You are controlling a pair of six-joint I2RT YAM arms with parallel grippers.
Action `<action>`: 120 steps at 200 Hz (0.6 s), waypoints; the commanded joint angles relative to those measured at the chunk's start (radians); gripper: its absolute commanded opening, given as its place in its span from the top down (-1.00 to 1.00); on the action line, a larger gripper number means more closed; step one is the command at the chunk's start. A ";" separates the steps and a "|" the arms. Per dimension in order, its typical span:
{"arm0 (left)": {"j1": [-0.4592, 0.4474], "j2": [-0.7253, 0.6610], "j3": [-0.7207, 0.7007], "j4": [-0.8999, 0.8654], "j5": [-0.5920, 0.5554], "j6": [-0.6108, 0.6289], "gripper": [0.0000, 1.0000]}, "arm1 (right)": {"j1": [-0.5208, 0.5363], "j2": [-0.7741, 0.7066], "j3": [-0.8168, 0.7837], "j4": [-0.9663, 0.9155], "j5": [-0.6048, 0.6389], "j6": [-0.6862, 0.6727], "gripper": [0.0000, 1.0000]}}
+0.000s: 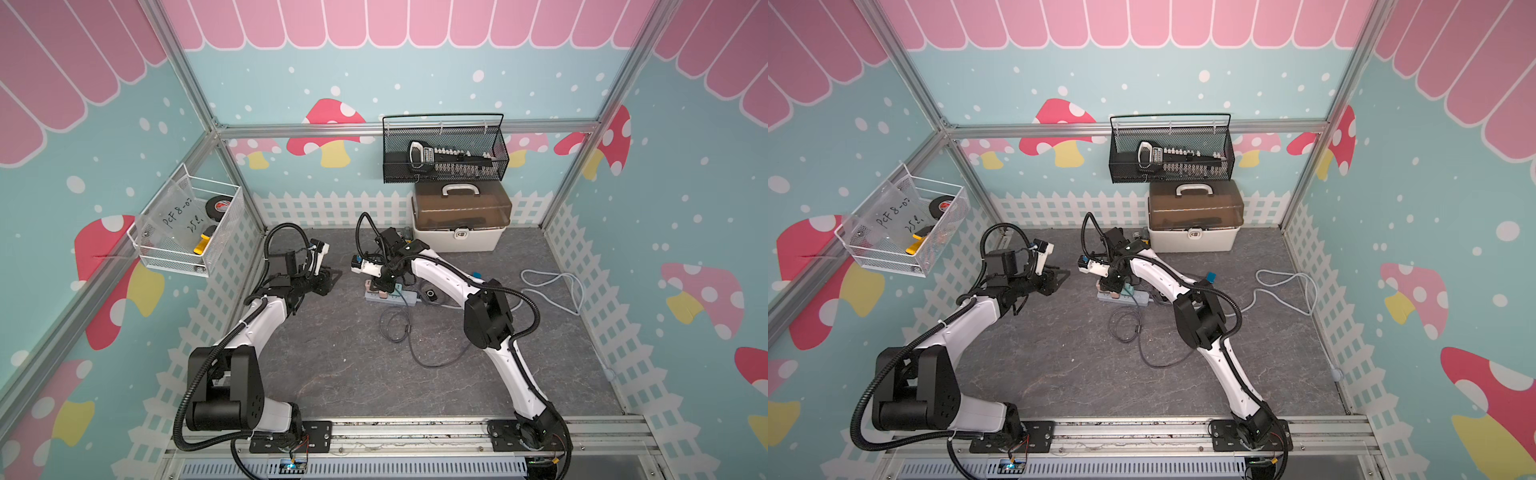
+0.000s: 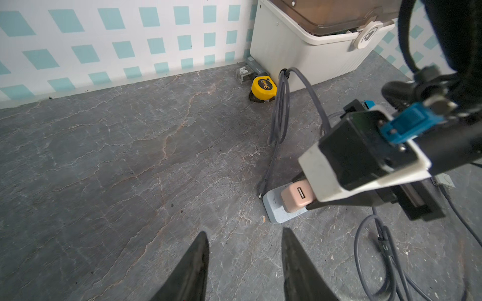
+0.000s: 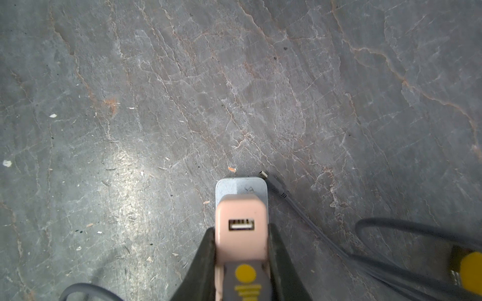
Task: Charge mp3
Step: Insert the plug into the socket.
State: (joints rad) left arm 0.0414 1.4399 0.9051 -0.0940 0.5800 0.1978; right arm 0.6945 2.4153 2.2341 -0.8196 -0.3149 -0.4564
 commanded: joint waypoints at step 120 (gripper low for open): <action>-0.003 -0.024 -0.005 -0.004 -0.002 0.071 0.14 | -0.001 0.077 -0.007 -0.074 0.047 0.091 1.00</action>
State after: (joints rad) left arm 0.0410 1.4277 0.9028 -0.0795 0.5579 0.2028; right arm 0.6949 2.4233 2.2341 -0.7795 -0.2684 -0.3553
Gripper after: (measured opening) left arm 0.428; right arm 0.230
